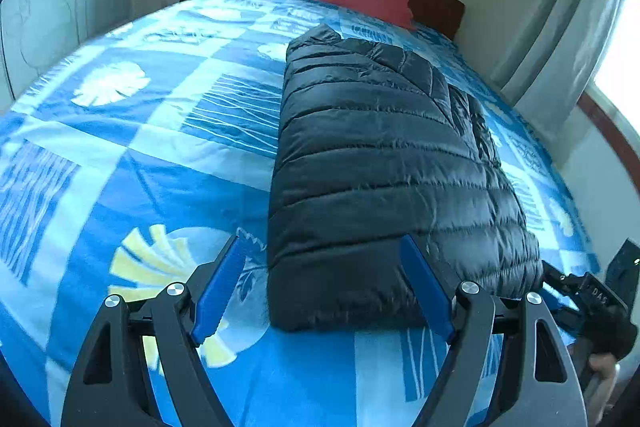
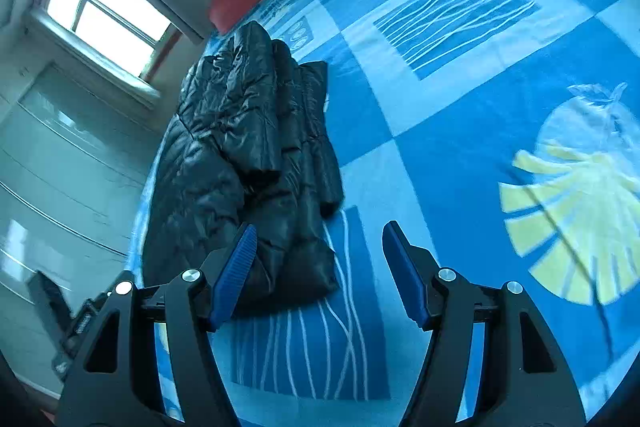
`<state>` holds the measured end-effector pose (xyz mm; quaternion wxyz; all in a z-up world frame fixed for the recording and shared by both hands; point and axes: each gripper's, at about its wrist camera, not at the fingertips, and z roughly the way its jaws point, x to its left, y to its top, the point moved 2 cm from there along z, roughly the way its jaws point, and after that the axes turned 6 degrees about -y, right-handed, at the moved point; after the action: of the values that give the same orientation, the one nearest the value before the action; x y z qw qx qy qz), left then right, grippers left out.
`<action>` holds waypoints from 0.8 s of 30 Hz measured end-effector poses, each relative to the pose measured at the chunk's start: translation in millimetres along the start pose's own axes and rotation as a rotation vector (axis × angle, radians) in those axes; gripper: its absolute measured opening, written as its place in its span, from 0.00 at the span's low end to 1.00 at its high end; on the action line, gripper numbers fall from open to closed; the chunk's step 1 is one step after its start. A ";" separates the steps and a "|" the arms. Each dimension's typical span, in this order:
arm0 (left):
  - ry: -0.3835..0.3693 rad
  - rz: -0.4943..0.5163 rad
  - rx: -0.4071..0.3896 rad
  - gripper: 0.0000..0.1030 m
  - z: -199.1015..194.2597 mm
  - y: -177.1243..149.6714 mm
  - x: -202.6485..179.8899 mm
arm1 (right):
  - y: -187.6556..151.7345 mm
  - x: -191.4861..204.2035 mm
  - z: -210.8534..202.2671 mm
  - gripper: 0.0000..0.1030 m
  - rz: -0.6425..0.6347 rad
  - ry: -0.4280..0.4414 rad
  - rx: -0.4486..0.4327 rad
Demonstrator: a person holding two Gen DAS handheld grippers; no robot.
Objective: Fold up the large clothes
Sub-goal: 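Lower the folded jacket onto the bed and open both grippers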
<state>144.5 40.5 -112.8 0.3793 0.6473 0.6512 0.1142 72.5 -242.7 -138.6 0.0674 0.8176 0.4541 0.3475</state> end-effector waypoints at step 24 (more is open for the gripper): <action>0.125 0.098 -0.080 0.81 -55.9 -21.7 -28.4 | -46.3 84.7 -55.6 0.77 -0.348 -0.241 -0.195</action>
<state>88.7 30.2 -78.5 0.3571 0.6543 0.6363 0.1987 34.6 -160.5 -73.7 0.2587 0.7522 0.5410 0.2731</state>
